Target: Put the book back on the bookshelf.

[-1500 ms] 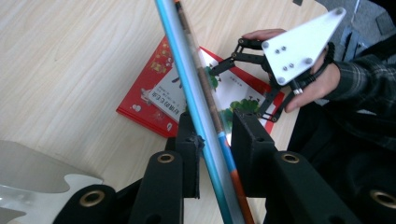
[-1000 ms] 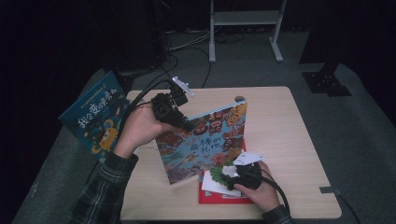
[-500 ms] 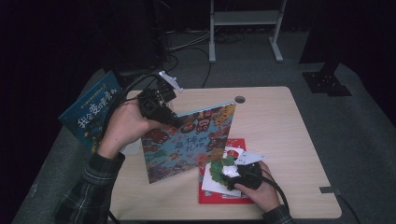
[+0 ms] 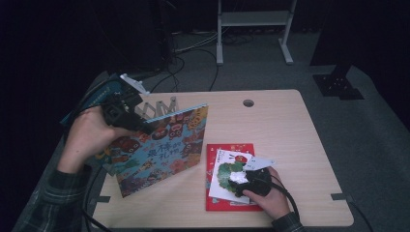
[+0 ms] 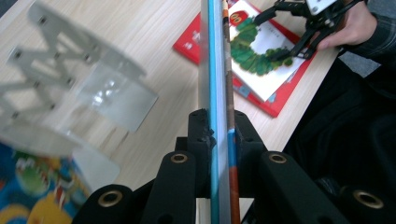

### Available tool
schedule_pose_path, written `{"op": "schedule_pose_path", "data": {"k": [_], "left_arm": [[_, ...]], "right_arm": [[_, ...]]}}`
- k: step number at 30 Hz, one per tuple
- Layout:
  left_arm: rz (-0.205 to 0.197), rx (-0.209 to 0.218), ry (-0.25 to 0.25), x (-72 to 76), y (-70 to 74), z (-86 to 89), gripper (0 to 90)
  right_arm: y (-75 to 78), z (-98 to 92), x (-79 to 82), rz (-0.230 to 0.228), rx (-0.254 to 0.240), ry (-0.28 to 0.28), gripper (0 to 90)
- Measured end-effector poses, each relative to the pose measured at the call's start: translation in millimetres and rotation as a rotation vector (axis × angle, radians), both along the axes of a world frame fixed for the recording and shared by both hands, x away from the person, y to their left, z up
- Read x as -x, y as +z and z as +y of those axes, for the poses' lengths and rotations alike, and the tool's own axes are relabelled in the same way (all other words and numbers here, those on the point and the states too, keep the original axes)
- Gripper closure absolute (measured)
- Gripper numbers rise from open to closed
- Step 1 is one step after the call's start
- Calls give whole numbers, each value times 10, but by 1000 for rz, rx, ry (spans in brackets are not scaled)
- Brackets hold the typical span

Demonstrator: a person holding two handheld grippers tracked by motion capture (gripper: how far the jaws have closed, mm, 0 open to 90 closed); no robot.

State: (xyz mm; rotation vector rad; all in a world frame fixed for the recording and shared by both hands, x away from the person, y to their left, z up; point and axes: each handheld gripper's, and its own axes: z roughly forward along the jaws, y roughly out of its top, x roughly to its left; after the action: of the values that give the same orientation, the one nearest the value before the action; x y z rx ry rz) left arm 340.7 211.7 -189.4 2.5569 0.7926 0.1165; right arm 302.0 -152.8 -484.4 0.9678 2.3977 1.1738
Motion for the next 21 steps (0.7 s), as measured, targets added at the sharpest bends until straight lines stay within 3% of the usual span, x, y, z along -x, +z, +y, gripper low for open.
{"op": "schedule_pose_path", "data": {"k": [9,21], "left_arm": [[-6,16,86,189,83,507,805],[-7,31,271,350,-26,1219,805]], "right_arm": [[0,3,-3,-3,2,1,151],[4,10,-8,-5,9,0,151]]}}
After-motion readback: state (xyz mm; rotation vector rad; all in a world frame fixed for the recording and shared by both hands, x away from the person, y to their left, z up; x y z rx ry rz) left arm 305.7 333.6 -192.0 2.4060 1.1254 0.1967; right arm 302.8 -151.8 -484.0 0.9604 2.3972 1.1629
